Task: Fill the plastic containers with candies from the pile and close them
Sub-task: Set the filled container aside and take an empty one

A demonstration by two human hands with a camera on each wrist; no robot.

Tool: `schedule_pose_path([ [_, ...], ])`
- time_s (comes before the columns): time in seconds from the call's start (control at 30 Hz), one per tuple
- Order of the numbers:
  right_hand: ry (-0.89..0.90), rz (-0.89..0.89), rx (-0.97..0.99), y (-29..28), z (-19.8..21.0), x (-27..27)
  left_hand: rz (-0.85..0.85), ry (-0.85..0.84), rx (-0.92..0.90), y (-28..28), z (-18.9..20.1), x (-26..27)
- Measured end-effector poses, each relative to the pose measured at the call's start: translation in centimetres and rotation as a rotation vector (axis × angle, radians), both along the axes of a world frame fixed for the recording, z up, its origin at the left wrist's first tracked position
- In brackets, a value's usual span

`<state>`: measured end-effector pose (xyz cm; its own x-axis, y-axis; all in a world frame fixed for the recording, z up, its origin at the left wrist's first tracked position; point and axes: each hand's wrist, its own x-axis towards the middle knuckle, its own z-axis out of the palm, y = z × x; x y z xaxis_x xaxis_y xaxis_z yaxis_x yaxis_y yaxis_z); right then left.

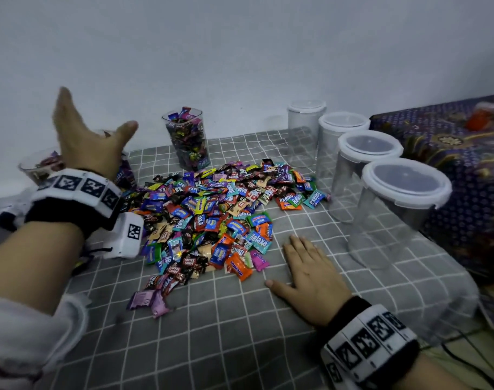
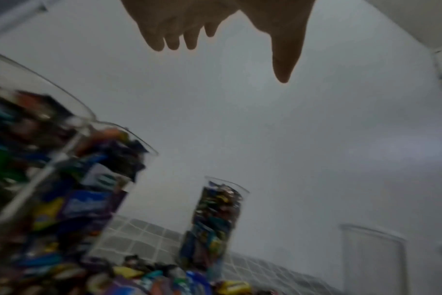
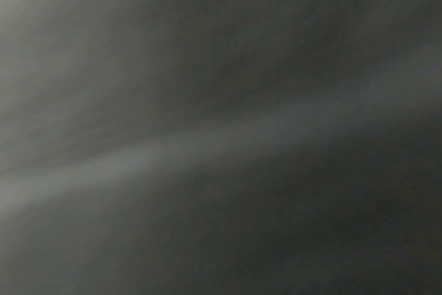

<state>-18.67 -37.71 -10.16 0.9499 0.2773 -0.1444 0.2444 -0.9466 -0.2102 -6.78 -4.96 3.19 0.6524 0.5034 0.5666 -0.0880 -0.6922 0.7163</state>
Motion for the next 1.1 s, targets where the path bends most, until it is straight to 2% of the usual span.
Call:
schedule_pose_path([
  [0.17, 0.0, -0.037, 0.001, -2.1, 0.1, 1.0, -0.191, 0.071, 0.038, -7.1, -0.6, 2.3],
  [0.37, -0.017, -0.051, 0.013, -2.8, 0.1, 1.5, -0.393, 0.253, 0.021, -14.8, -1.8, 6.4],
  [0.6, -0.021, -0.043, 0.05, -2.9, 0.1, 1.3, -0.462, 0.432, 0.063, -21.5, -3.2, 10.1],
  [1.1, -0.03, -0.056, 0.131, -2.8, -0.3, 1.6, -0.548, 0.63, 0.003, -28.6, -4.8, 17.4],
])
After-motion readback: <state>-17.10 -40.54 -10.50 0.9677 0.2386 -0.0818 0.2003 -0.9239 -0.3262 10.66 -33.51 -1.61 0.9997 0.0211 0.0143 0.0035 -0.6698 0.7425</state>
